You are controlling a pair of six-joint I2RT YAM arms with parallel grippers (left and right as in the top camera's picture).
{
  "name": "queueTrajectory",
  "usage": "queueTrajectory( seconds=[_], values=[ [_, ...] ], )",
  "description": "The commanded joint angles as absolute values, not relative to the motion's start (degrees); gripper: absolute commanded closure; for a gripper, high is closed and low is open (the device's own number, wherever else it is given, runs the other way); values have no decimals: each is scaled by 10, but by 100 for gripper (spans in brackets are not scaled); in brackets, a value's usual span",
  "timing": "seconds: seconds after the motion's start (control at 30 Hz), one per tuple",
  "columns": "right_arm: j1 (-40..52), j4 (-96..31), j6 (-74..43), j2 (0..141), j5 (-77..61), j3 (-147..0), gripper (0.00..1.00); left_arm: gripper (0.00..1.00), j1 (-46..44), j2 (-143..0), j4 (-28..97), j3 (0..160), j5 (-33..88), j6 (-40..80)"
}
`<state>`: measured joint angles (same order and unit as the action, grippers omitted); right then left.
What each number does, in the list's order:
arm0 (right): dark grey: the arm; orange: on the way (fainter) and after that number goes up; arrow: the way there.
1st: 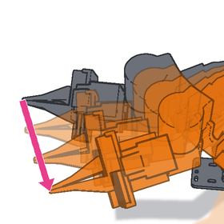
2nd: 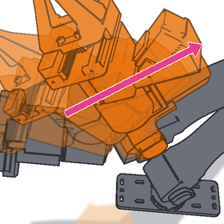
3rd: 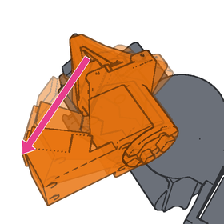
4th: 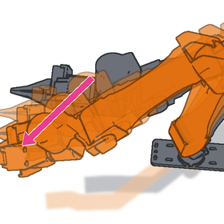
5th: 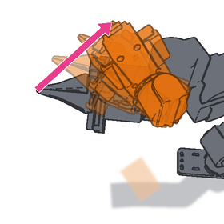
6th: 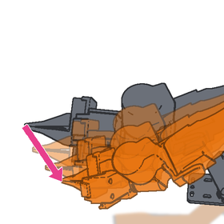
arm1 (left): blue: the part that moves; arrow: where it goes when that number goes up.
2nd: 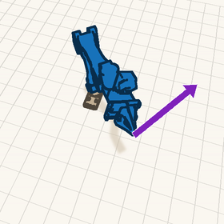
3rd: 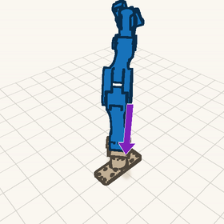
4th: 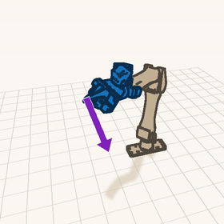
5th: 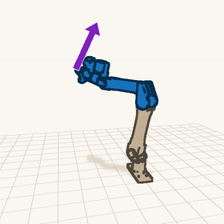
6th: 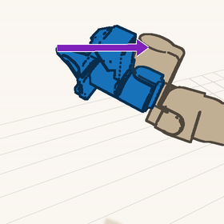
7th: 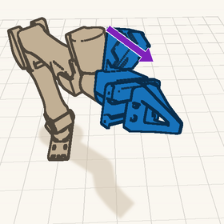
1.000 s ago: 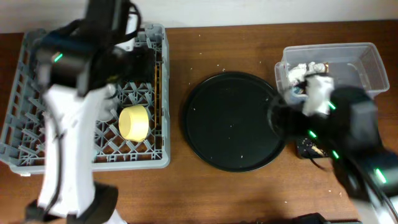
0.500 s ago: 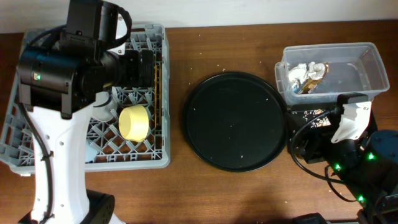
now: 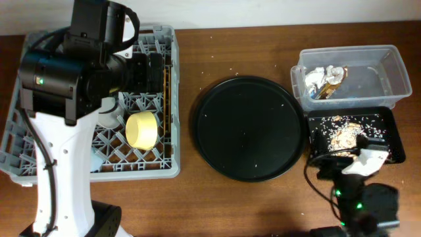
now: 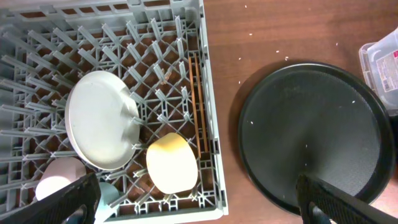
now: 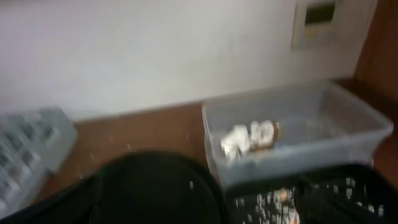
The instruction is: Sort waste into correct bins and load items into the dishwasher rack
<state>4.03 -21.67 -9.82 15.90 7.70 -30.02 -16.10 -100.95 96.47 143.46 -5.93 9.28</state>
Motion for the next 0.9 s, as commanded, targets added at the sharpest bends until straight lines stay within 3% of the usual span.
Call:
queueTrajectory(
  seconds=[0.0,0.27,0.5,0.87],
  values=[
    [36,-122,-95,99,80,-176,2,0,-162,-1011,963,1435,-56,94],
    [37,34,-95,2,82,-4,1,0,-162,-1011,963,1435,-56,94],
    [37,-43,-94,2,82,-3,2,0,-162,-1011,963,1435,-56,94],
    [37,-39,-94,5,82,-3,2,0,-162,-1011,967,1435,-74,94]
  ],
)
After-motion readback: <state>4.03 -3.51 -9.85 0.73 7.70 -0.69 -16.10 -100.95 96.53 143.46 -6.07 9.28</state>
